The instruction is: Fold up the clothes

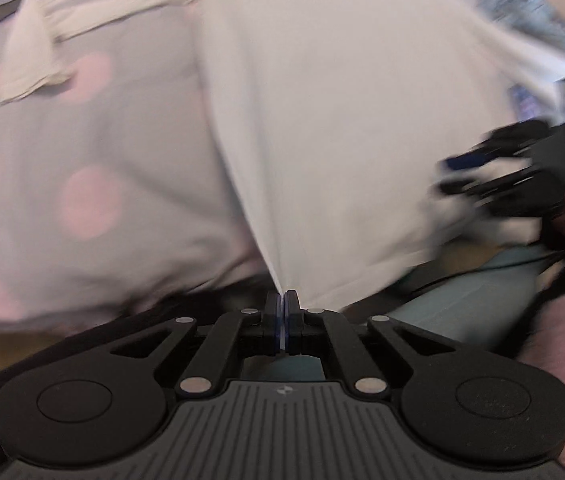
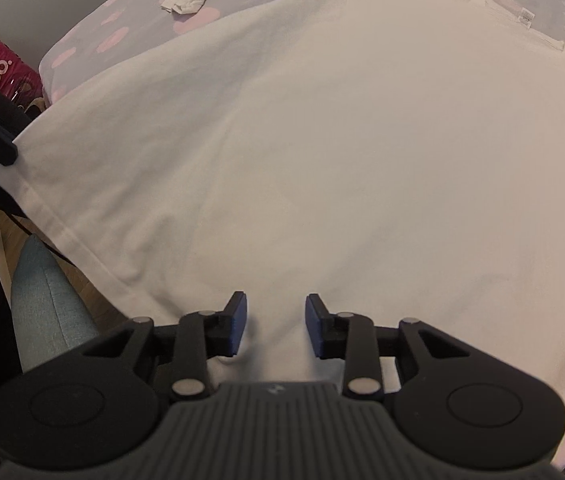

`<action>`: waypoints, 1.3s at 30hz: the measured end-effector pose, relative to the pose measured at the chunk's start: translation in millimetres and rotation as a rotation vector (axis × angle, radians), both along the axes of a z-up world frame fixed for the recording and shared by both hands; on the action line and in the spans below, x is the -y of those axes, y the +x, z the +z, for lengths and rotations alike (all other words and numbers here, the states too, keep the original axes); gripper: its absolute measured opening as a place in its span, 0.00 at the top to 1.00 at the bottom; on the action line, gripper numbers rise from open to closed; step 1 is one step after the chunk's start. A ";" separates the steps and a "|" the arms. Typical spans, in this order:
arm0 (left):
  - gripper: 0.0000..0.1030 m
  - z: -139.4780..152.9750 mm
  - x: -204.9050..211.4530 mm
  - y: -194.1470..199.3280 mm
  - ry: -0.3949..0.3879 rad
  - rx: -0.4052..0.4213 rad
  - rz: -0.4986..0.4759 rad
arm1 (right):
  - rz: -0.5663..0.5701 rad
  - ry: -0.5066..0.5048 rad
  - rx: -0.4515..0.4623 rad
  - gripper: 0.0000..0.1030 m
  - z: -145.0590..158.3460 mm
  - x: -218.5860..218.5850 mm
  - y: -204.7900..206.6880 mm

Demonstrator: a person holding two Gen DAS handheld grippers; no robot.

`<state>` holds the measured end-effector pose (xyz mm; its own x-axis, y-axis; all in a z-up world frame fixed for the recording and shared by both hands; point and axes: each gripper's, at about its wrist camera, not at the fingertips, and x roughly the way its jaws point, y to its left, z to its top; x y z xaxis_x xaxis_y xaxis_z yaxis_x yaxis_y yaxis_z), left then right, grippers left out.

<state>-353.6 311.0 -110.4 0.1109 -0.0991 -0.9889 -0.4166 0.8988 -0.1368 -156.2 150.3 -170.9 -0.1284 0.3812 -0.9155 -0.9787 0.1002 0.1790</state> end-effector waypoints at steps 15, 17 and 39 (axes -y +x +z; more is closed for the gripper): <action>0.99 -110.8 -35.3 27.9 -0.057 -0.288 0.012 | -0.001 -0.103 0.010 0.65 -25.5 21.4 6.3; 0.94 -111.0 -38.9 27.0 -0.097 -0.287 0.036 | -0.006 -0.103 0.003 0.65 -24.4 22.5 8.2; 0.62 -19.2 -174.7 52.5 0.124 0.178 0.333 | -0.152 -0.027 0.096 0.51 26.8 -4.4 85.0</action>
